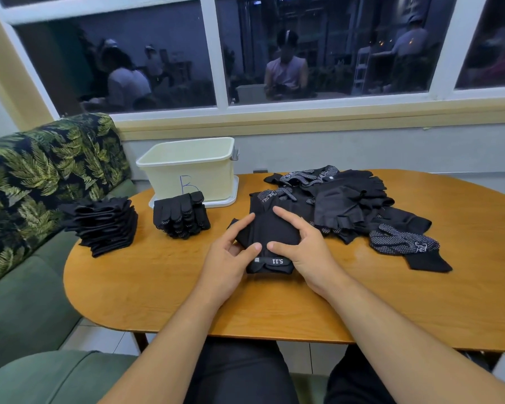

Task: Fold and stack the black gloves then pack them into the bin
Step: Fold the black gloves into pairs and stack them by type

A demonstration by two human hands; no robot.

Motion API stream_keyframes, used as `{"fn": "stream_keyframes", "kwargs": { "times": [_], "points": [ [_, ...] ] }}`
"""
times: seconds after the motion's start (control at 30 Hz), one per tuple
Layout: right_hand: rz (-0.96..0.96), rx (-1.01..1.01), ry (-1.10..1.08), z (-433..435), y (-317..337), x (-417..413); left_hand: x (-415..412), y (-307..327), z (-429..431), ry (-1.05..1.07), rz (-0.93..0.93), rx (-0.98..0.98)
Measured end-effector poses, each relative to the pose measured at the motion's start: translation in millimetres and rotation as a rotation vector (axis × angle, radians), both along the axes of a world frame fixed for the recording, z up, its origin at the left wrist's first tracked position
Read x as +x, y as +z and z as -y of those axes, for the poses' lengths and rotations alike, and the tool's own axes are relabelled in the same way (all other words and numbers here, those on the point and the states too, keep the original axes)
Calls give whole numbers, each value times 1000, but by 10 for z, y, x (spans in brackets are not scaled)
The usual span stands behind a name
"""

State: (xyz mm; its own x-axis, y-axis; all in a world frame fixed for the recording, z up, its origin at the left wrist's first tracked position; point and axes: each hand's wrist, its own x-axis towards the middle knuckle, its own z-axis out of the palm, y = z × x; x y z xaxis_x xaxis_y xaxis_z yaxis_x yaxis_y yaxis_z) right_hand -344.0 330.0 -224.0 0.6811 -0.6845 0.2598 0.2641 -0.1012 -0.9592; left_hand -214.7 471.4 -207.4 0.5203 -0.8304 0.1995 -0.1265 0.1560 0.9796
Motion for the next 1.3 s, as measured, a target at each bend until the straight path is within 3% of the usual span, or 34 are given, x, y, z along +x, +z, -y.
{"fn": "stream_keyframes", "kwargs": {
  "times": [0.43,0.6,0.8,0.93,1.1,1.3],
  "points": [
    [-152,-162,365,-622,430,1141,696,141,-1038,422,149,-36],
    [-238,-320,431,-914,548,1709,1136,207,-1460,537,208,2],
    [-249,-341,506,-1166,713,2261,1539,360,-1741,653,231,13],
    [-247,-295,540,-1264,773,2558,1700,451,-1829,689,241,23],
    [-179,-67,519,-1289,1123,3085,2287,850,-1693,665,188,0],
    [-339,-59,429,-1240,1485,3719,3226,1216,-1371,673,-6,181]
  ]
}}
